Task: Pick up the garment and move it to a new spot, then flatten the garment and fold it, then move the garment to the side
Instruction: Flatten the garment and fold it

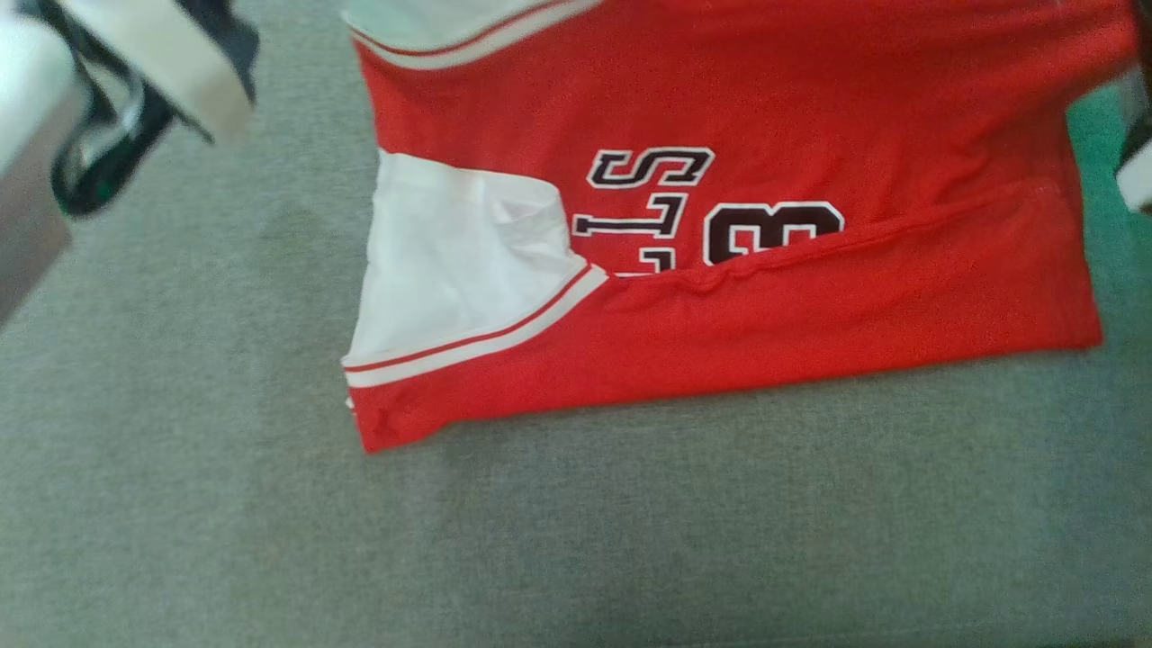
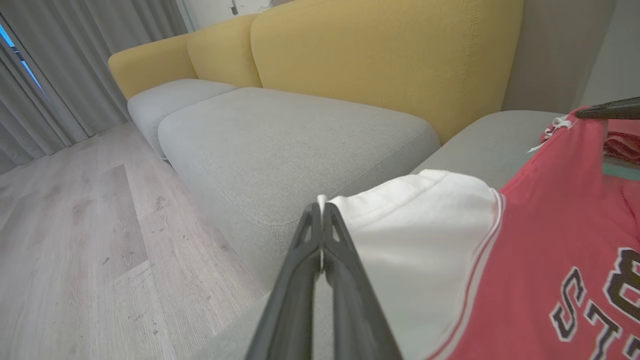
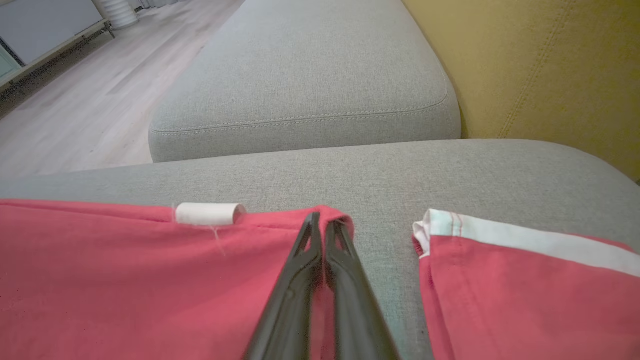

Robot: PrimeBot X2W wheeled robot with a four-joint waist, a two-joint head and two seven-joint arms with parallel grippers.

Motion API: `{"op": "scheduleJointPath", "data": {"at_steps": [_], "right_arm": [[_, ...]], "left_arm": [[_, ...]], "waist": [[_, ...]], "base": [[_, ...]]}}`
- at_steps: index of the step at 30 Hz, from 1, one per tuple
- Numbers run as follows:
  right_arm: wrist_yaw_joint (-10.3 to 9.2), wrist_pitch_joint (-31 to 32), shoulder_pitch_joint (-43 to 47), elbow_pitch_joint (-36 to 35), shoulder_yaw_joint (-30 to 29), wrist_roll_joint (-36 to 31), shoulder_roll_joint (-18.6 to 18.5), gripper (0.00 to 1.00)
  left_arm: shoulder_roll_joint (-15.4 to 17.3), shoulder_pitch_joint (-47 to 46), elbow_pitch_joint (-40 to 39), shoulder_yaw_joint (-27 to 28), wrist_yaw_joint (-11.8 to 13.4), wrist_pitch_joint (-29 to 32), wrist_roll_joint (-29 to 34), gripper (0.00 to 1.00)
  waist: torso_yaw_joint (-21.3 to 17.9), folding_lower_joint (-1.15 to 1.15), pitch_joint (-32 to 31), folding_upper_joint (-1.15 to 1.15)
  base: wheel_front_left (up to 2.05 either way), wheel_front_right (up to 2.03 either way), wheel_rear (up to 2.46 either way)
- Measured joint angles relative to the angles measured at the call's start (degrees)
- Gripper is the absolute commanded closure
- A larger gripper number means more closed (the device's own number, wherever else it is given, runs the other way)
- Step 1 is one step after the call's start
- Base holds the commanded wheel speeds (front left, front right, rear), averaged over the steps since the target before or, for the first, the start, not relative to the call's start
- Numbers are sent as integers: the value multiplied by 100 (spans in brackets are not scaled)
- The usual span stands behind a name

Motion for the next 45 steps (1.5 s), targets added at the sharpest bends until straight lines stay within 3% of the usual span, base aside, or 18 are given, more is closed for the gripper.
{"op": "scheduleJointPath", "data": {"at_steps": [3, 11, 17, 22, 29, 30, 31, 32, 33, 34, 36, 40, 45], "right_arm": [[0, -3, 270, -163, -198, 75, -4, 100], [0, -120, 1239, -623, -650, 235, 49, 100], [0, -222, 1964, -940, -848, 223, 73, 100], [0, -163, 2582, -1246, -1040, 205, 133, 100], [0, -58, 3043, -1379, -1092, -37, 316, 100], [0, -59, 3053, -1372, -1096, -102, 343, 90], [0, -59, 3047, -1351, -1116, -165, 386, 90], [0, -59, 3032, -1327, -1134, -232, 446, 65], [0, -59, 3020, -1296, -1138, -286, 492, 0], [0, -60, 2998, -1254, -1138, -325, 539, 0], [0, -69, 2986, -1191, -1174, -382, 644, 0], [0, -296, 3023, -1196, -1380, -408, 853, 0], [0, -415, 3471, -1363, -1613, -388, 1351, 0]], "left_arm": [[174, 338, -333, -2, 60, -164, 20, 100], [789, 1600, -1712, -13, 917, -368, 103, 100], [1009, 2459, -2441, -15, 1477, -446, 9, 100], [1080, 3019, -2813, -14, 1723, -468, 7, 100], [921, 3620, -2721, -10, 1777, -469, -36, 100], [834, 3705, -2642, -3, 1767, -469, -102, 100], [738, 3791, -2543, 11, 1761, -469, -158, 100], [643, 3883, -2434, 36, 1759, -469, -167, 100], [541, 3978, -2328, 127, 1739, -469, -167, 100], [433, 4087, -2245, 305, 1715, -469, -168, 97], [209, 4273, -2105, 634, 1719, -470, -141, 0], [-336, 4858, -1979, 1604, 1889, -486, 253, 0], [-1026, 5961, -1963, 2576, 2334, -486, 1337, 0]], "waist": [[93, -1, -89, 0], [288, -1, -338, 0], [394, -1, -470, 0], [461, -1, -549, 0], [470, 0, -502, 0], [462, 0, -486, 0], [451, 0, -471, 0], [437, 0, -457, 0], [426, 0, -448, 0], [416, 1, -449, 0], [405, 1, -491, 0], [413, 1, -689, 0], [457, -1, -1066, 0]], "base": [[0, 0, 0], [0, 0, 0], [0, 0, 0], [0, 0, 0], [0, 0, 0], [0, 0, 0], [0, 0, 0], [0, 0, 0], [0, 0, 0], [0, 0, 0], [0, 0, 0], [0, 0, 0], [0, 0, 0]]}}
